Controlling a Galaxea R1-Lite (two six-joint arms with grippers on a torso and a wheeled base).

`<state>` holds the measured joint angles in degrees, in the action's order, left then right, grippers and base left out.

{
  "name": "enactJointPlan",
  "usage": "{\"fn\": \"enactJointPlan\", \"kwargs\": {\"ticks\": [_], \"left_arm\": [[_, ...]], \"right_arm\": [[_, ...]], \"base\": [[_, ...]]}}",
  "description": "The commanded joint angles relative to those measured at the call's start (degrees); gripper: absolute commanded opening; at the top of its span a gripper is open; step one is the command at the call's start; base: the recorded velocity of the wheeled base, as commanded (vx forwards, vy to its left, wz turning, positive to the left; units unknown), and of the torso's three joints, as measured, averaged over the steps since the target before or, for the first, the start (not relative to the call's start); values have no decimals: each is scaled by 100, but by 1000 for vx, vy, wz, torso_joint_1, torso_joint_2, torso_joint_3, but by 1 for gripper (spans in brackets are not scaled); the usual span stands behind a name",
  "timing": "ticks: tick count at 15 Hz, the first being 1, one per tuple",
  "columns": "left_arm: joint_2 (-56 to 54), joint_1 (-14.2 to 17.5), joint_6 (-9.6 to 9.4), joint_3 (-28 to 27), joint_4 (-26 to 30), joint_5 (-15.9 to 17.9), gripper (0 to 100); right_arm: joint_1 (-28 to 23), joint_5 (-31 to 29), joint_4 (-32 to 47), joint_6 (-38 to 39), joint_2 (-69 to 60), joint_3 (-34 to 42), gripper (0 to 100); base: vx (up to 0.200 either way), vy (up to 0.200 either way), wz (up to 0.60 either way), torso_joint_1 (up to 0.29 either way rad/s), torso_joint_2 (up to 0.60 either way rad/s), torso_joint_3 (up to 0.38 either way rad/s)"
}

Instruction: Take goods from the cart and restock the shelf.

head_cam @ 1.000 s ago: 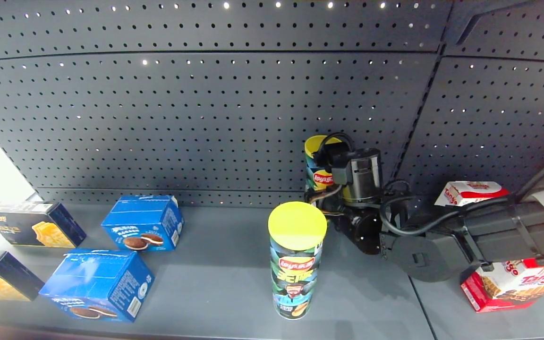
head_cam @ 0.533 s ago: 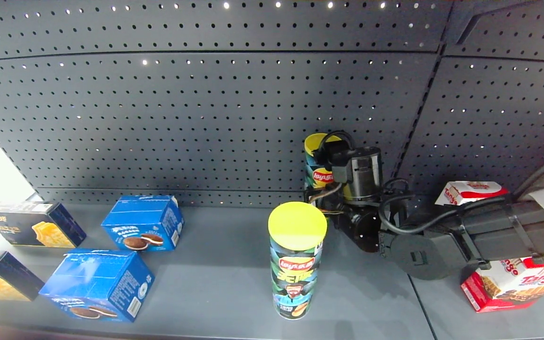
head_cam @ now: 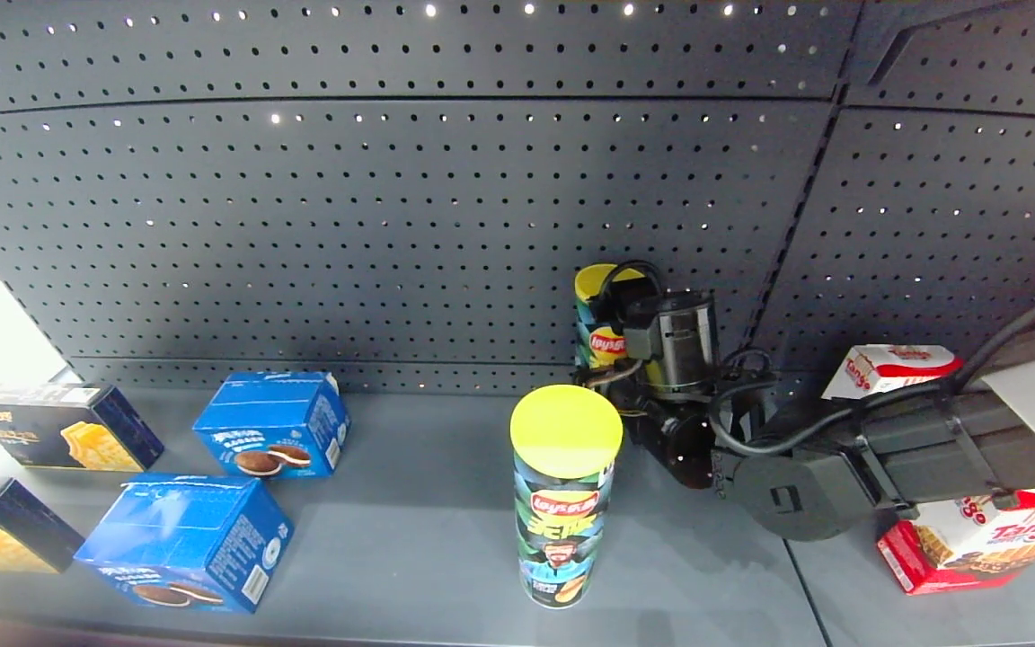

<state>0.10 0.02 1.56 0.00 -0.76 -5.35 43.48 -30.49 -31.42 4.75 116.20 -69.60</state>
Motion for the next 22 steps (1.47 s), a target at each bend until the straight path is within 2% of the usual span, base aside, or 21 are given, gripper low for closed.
{"fn": "enactJointPlan", "kwargs": {"ticks": [1,5,13,16,19,22], "left_arm": [[8,6,2,0,-4,-1,100],[8,6,2,0,-4,-1,100],[8,-2,2,0,-4,-1,100],[8,6,2,0,-4,-1,100],[8,-2,11,0,-4,-1,100],[8,6,2,0,-4,-1,100]], "right_arm": [[2,-1,4,-1,8,7,100],[20,-19,4,17,-71,113,100],[-59,-62,-93,17,-713,1097,100],[-226,-71,-190,-27,-1064,1519,100],[-297,-62,-190,-36,-1214,1730,100],[-587,-80,-190,-80,-1187,1800,100]], "base": [[0,0,0,0,0,0],[0,0,0,0,0,0],[0,0,0,0,0,0],[0,0,0,0,0,0],[0,0,0,0,0,0],[0,0,0,0,0,0]]}}
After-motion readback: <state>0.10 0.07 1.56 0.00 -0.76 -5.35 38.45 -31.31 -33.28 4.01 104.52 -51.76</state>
